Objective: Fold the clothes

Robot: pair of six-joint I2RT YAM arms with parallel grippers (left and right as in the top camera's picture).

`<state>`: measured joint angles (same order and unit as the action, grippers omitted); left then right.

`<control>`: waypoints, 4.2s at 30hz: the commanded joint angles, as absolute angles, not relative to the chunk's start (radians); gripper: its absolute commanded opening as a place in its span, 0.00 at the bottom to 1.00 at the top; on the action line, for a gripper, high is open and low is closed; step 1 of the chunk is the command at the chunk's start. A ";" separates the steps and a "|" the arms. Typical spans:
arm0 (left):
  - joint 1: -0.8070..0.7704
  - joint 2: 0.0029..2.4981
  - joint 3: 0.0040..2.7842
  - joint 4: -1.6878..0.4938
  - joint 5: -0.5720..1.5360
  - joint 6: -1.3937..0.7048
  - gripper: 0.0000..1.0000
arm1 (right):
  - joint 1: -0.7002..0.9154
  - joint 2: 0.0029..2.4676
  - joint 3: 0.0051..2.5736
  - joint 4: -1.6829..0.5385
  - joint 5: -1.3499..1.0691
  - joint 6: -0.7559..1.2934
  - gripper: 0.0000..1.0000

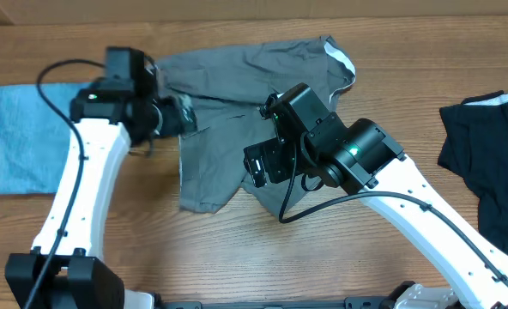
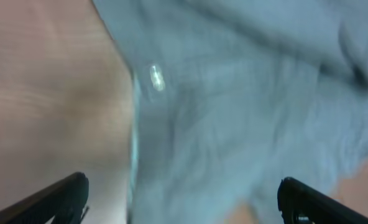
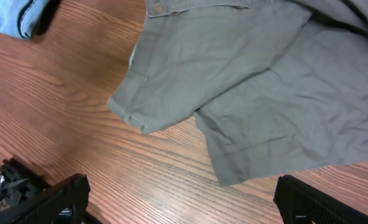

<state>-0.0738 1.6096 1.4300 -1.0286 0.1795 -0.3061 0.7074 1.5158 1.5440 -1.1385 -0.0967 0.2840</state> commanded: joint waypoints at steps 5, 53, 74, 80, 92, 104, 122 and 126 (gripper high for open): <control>-0.219 1.610 1.363 -1.187 0.191 -0.337 1.00 | 0.706 1.515 1.545 -1.135 -0.090 0.282 1.00; -0.154 1.610 0.911 -0.818 0.185 -0.370 1.00 | 0.706 1.515 1.545 -1.135 -0.090 0.282 1.00; -0.184 1.610 0.852 -0.780 0.184 -0.382 0.90 | 0.706 1.515 1.545 -1.135 -0.090 0.282 1.00; -0.184 1.610 0.852 -0.774 0.185 -0.393 0.73 | 0.706 1.515 1.545 -1.135 -0.090 0.282 1.00; -0.184 1.610 0.852 -0.772 0.184 -0.393 0.56 | 0.706 1.515 1.545 -1.135 -0.090 0.282 1.00; -0.184 1.610 0.852 -0.769 0.182 -0.393 0.11 | 0.706 1.515 1.545 -1.135 -0.090 0.282 1.00; -0.184 1.610 0.852 -0.770 0.164 -0.393 0.04 | 0.706 1.515 1.545 -1.134 -0.097 0.288 1.00; -0.184 1.610 0.851 -0.776 0.164 -0.393 0.04 | 0.706 1.515 1.545 -1.178 -0.087 0.255 1.00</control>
